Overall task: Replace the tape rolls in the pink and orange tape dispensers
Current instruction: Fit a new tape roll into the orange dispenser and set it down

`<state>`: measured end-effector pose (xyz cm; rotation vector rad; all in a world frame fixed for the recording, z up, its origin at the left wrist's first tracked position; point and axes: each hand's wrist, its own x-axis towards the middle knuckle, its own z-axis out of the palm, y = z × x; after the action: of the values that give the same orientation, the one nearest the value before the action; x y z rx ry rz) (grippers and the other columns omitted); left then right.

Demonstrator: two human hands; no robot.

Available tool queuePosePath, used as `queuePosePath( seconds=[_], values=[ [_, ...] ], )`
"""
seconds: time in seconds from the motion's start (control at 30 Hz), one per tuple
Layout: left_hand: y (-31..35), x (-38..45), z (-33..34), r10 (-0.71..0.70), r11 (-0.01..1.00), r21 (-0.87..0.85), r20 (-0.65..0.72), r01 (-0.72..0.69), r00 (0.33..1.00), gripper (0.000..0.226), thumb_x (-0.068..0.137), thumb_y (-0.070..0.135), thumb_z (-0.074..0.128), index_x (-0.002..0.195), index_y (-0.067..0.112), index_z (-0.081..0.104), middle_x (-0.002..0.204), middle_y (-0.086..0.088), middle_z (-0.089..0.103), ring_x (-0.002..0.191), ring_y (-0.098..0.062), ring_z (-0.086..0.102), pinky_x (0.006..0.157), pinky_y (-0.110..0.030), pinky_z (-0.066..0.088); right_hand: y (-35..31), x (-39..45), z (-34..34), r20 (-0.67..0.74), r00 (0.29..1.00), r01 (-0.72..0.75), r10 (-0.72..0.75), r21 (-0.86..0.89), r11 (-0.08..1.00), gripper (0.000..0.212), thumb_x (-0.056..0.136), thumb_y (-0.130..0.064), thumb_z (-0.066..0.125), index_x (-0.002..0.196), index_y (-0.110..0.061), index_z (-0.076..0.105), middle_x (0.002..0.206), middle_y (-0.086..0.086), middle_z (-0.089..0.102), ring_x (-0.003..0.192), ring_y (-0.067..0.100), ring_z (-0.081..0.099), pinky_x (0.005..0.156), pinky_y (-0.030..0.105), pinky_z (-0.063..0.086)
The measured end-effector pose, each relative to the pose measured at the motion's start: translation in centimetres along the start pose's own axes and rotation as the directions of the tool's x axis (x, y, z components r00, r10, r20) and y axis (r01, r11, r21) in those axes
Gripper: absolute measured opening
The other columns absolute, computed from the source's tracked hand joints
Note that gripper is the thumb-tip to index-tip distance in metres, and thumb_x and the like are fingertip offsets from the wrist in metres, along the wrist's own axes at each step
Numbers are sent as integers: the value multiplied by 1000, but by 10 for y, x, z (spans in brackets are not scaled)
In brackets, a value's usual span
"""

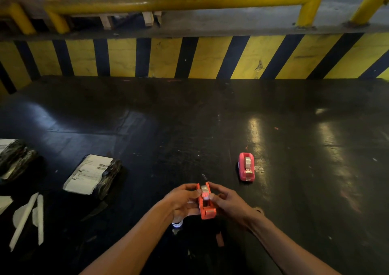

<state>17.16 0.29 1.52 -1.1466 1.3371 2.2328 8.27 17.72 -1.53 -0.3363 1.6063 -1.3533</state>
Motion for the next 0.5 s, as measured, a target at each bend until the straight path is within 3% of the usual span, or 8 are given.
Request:
queuePosePath(
  seconds=[0.1, 0.17, 0.23, 0.33, 0.43, 0.5],
  values=[
    [-21, 10, 4, 4, 997, -81, -65, -9, 998, 34, 93, 3, 65, 126, 8, 57, 117, -25, 71, 100, -38, 75, 81, -53, 63, 4, -6, 1, 12, 999, -45, 46, -86, 995, 45, 102, -35, 56, 145, -32, 45, 136, 5, 60, 120, 21, 63, 103, 41, 54],
    [-35, 21, 7, 35, 983, -176, -115, -55, 993, 33, 96, 5, 63, 129, 2, 58, 115, -27, 72, 98, -38, 76, 69, -47, 65, 13, -9, 2, 2, 999, -35, 35, -113, 993, 49, 95, -43, 65, 140, -28, 51, 130, 3, 66, 117, 20, 66, 102, 39, 55],
    [-45, 29, 11, 47, 956, -280, -143, -86, 989, 30, 98, 6, 59, 127, -4, 59, 112, -29, 73, 91, -38, 77, 62, -44, 65, 22, -11, 3, -16, 999, 24, -30, -301, 953, 66, 84, -47, 78, 141, -25, 51, 130, -3, 67, 117, 15, 66, 104, 34, 51],
    [-51, 29, 15, 81, 943, -303, -199, -140, 977, 28, 97, 4, 61, 124, -3, 57, 111, -29, 72, 85, -35, 77, 62, -42, 65, 26, -13, 6, -112, 981, 73, -159, -549, 832, 50, 89, -37, 75, 133, -25, 56, 112, -10, 65, 100, 4, 62, 87, 16, 47],
    [-55, 28, 9, 175, 977, -77, -243, -198, 954, 39, 94, 6, 67, 129, 11, 49, 127, -22, 64, 107, -31, 70, 91, -44, 60, 32, -13, 1, -95, 976, 104, -196, -588, 802, 39, 92, -29, 71, 126, -34, 54, 113, -7, 66, 102, 7, 63, 95, 28, 51],
    [-59, 27, -2, 302, 925, 285, -155, -250, 941, 59, 91, 12, 71, 140, 25, 42, 141, -9, 54, 122, -23, 60, 104, -42, 53, 36, -12, -7, -64, 977, 119, -203, -629, 768, 41, 92, -26, 70, 129, -33, 53, 121, -4, 67, 109, 10, 64, 103, 37, 51]
  ],
)
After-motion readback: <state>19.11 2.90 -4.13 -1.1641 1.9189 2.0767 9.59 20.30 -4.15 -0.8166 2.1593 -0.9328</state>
